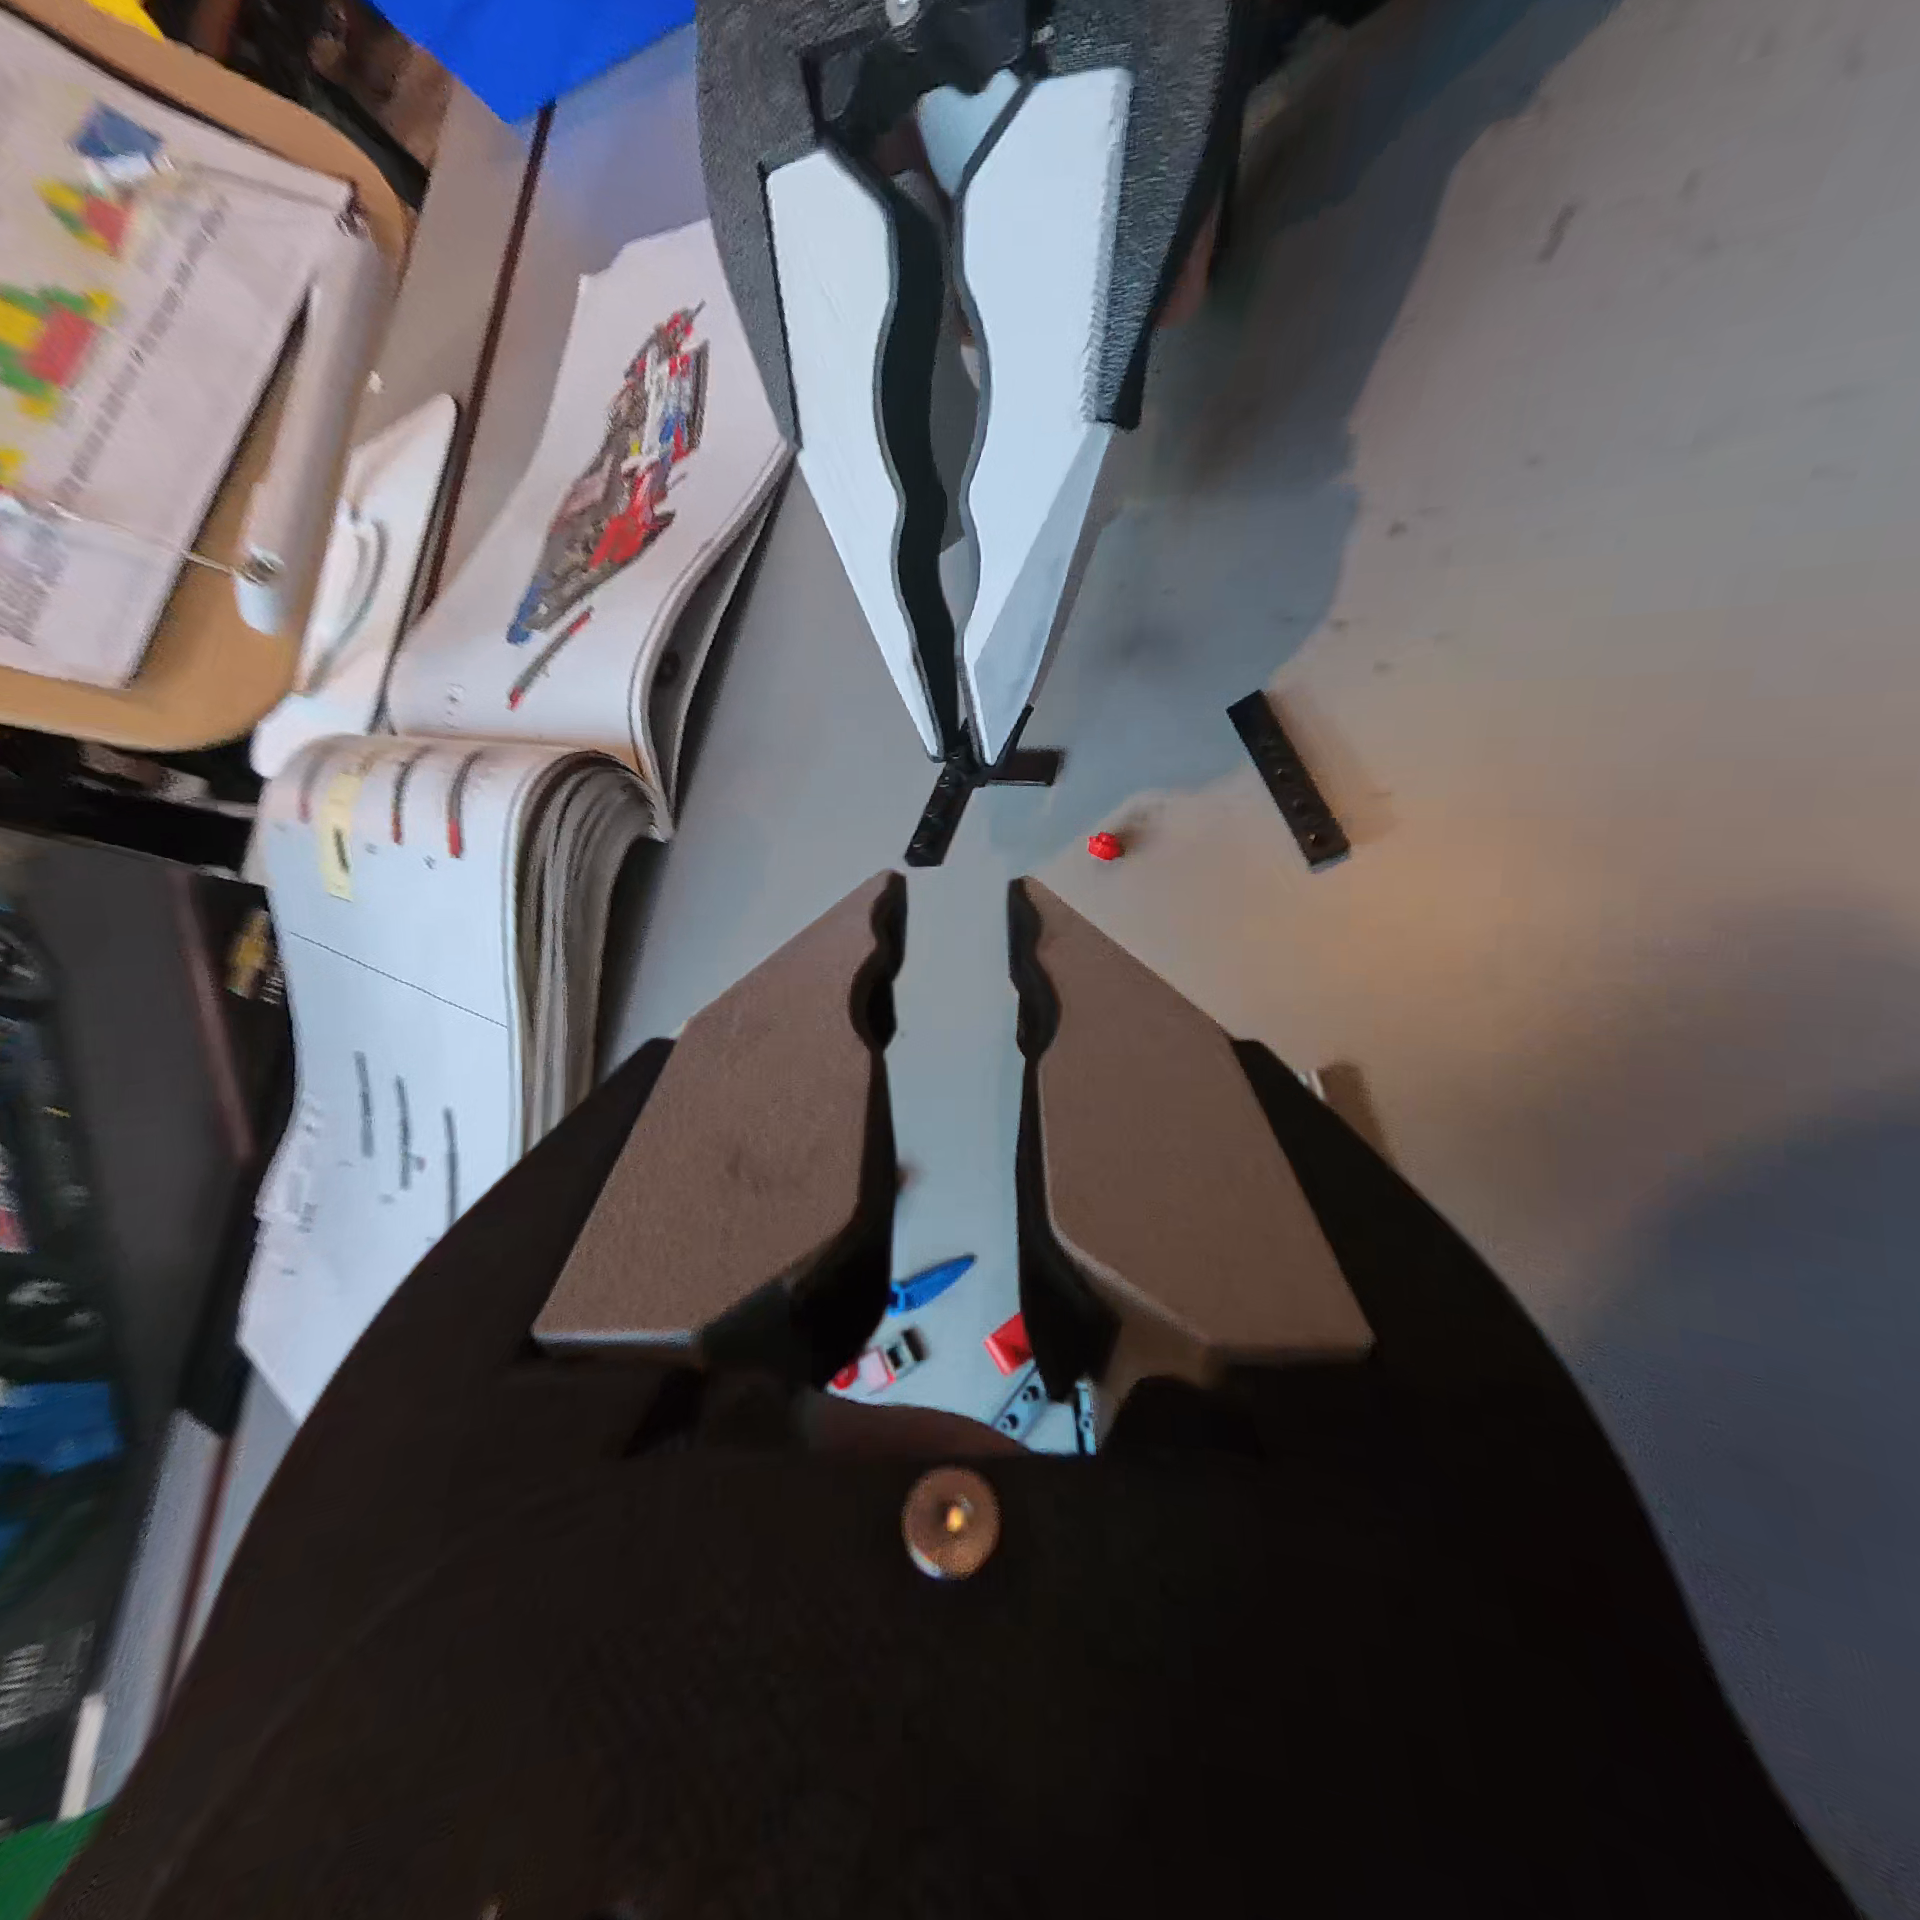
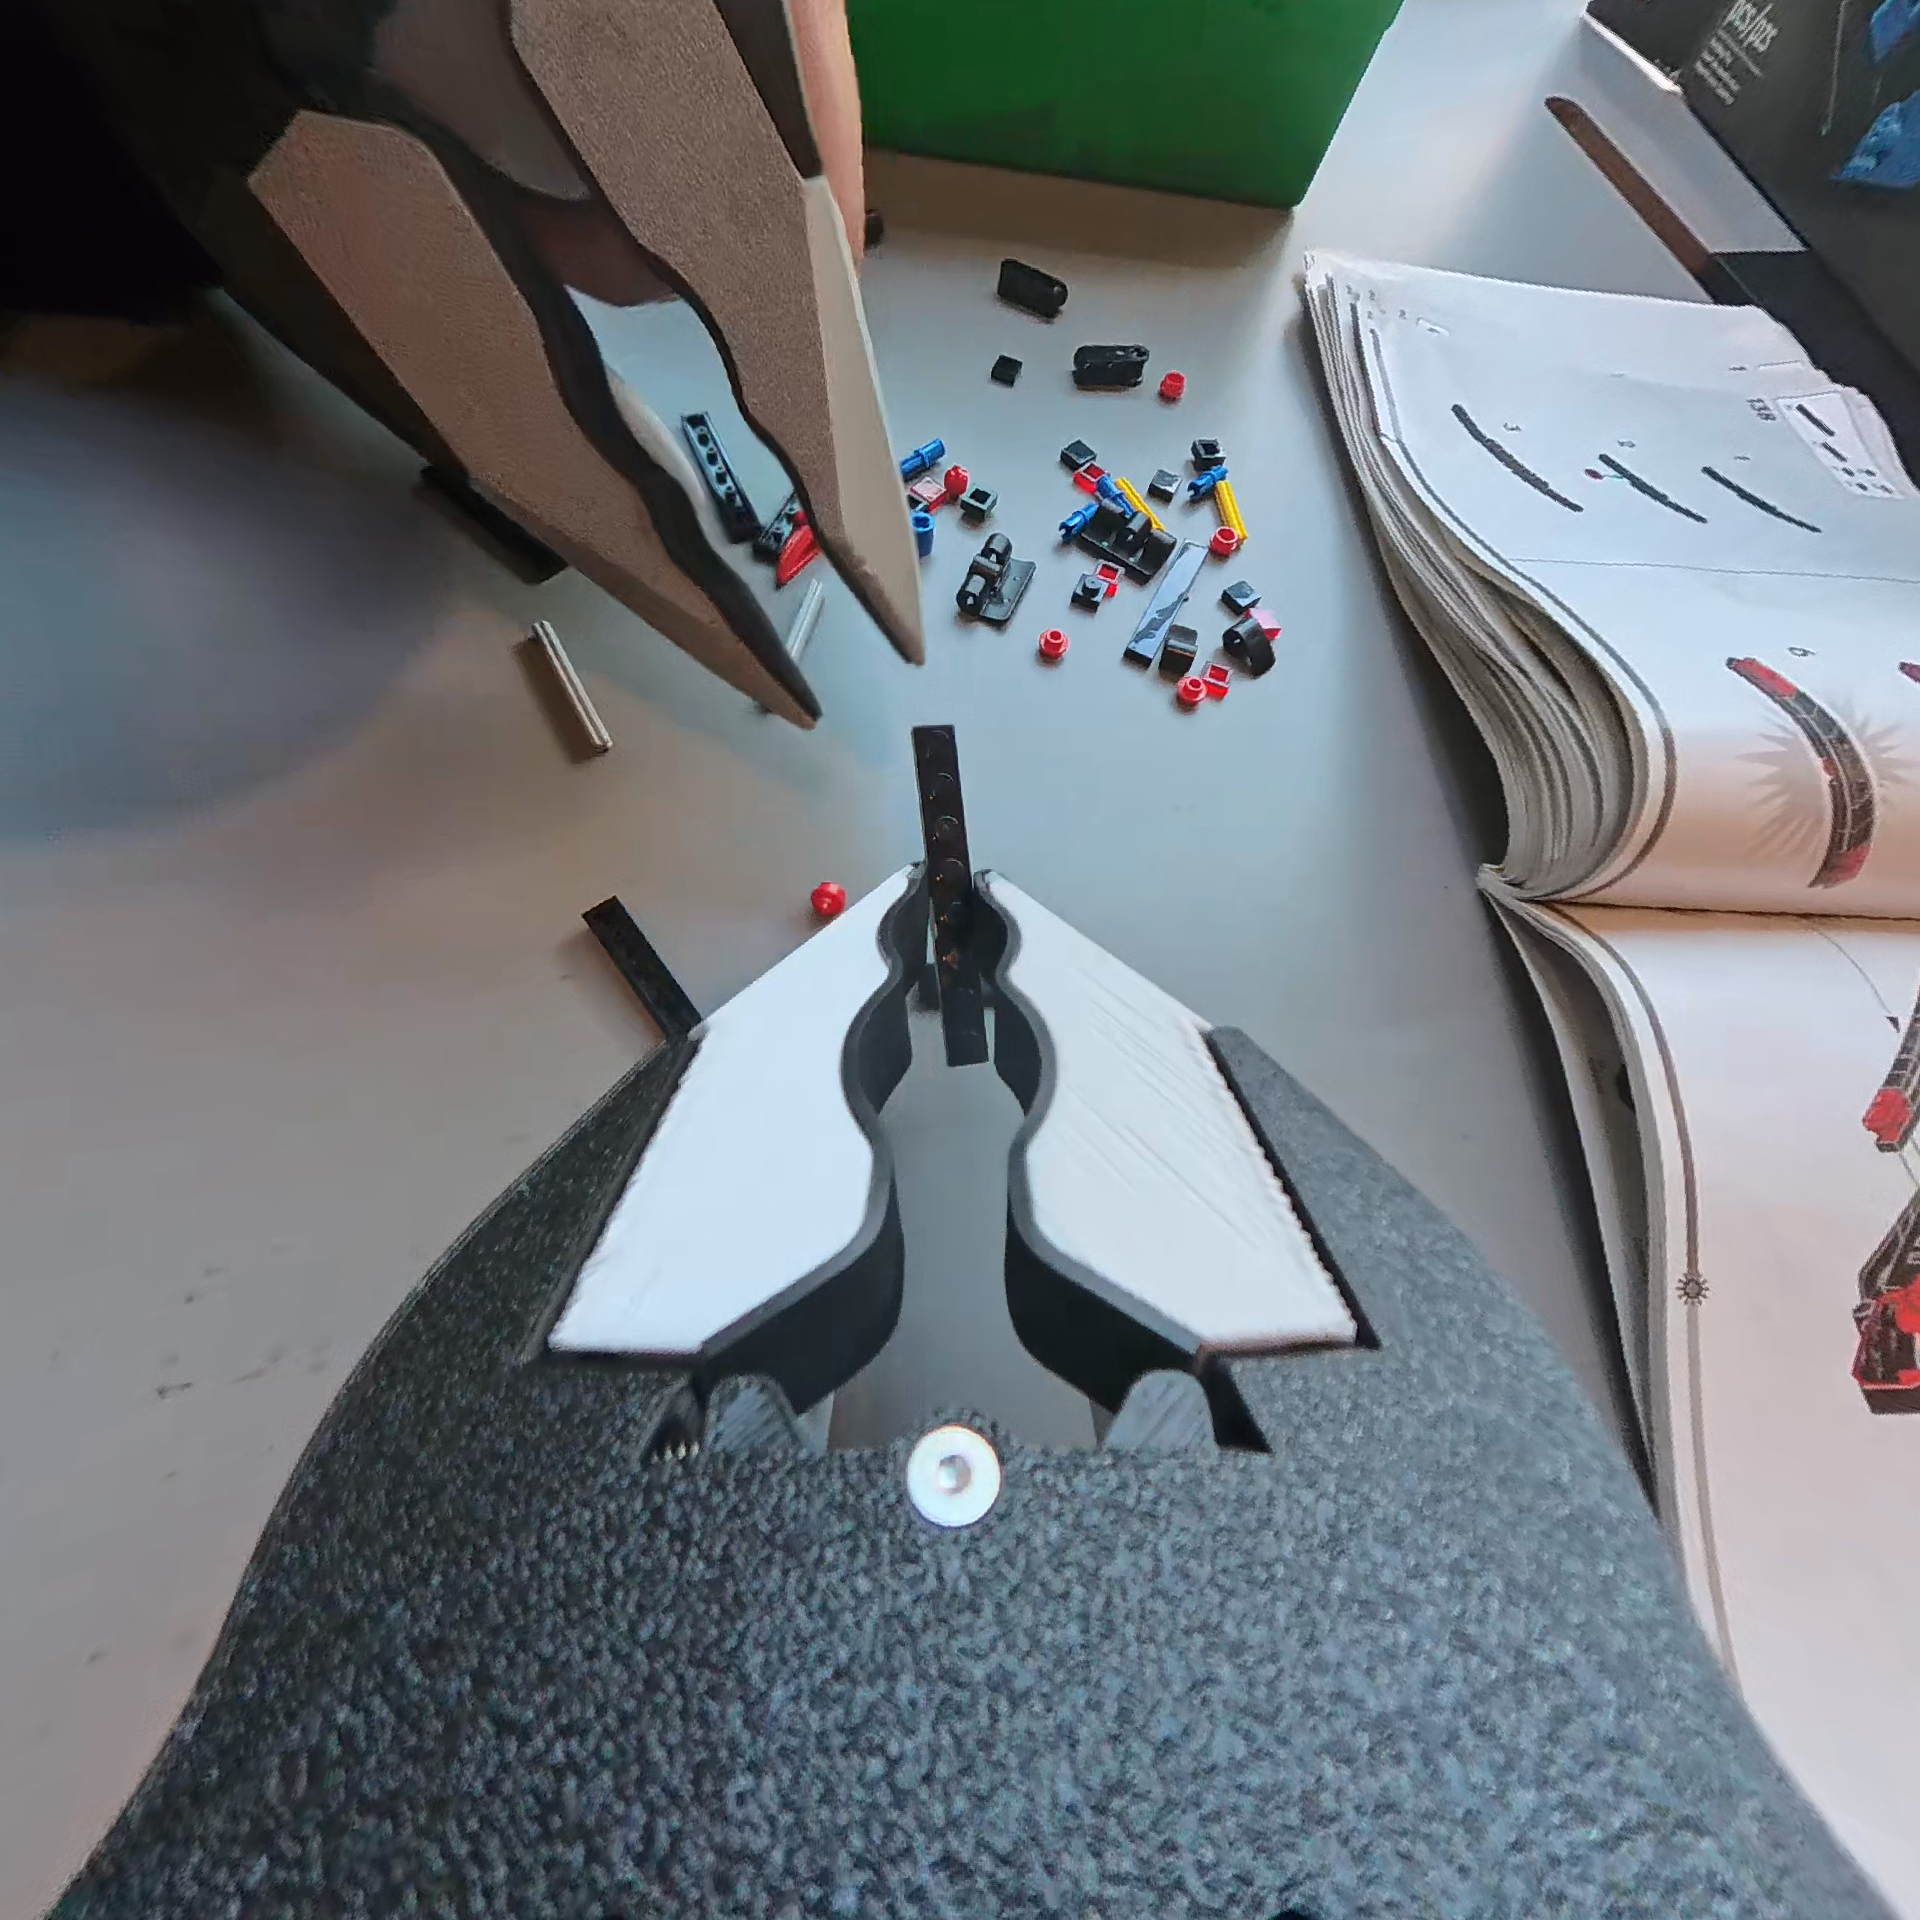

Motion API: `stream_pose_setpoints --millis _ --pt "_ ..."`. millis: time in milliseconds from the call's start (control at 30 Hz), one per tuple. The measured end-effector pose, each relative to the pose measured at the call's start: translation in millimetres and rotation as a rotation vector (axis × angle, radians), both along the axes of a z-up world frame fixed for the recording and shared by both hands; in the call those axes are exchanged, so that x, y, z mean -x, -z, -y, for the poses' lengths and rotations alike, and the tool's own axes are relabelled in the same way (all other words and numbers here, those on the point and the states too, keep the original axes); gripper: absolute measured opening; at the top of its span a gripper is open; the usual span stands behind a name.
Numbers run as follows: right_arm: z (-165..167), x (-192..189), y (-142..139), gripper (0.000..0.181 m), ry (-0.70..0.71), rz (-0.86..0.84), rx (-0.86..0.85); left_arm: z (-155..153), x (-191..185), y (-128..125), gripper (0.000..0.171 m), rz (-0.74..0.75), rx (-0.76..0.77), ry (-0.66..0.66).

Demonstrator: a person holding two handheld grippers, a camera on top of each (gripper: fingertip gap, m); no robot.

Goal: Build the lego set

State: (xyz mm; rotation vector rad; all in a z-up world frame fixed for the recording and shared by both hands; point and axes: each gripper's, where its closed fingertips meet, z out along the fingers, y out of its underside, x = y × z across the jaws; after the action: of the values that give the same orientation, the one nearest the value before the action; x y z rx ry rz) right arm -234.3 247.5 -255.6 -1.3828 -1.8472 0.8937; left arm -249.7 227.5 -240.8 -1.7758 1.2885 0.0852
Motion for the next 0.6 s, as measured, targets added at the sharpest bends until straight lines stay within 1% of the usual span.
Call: stream_pose_setpoints --millis 67,167,267,300,400,500,600 --pt "1 0 2 0.007 -0.004 0.009 0.006 1 -3 -2 0.019 -0.049 -0.067 0.034" --pt "5 -1 4 0.007 -0.026 0.019 0.019 -1 -9 2 0.019 -0.137 -0.151 0.067" --pt "12 -1 3 0.007 -0.057 0.02 0.041 -6 -11 8 0.019 -0.212 -0.21 0.067" --pt "13 -1 3 0.007 -0.058 0.022 0.045 -6 -11 13 0.017 -0.244 -0.21 0.075" --pt "14 -1 4 0.007 -0.067 0.028 0.064 -8 -10 19 0.005 -0.297 -0.229 0.08" --pt "12 0 0 0.007 -0.056 0.001 0.055 -10 -8 17 0.004 -0.251 -0.192 0.047" --pt "6 -1 -4 0.009 -0.048 -0.027 -0.007 -11 -6 17 0.004 -0.126 -0.07 -0.007"
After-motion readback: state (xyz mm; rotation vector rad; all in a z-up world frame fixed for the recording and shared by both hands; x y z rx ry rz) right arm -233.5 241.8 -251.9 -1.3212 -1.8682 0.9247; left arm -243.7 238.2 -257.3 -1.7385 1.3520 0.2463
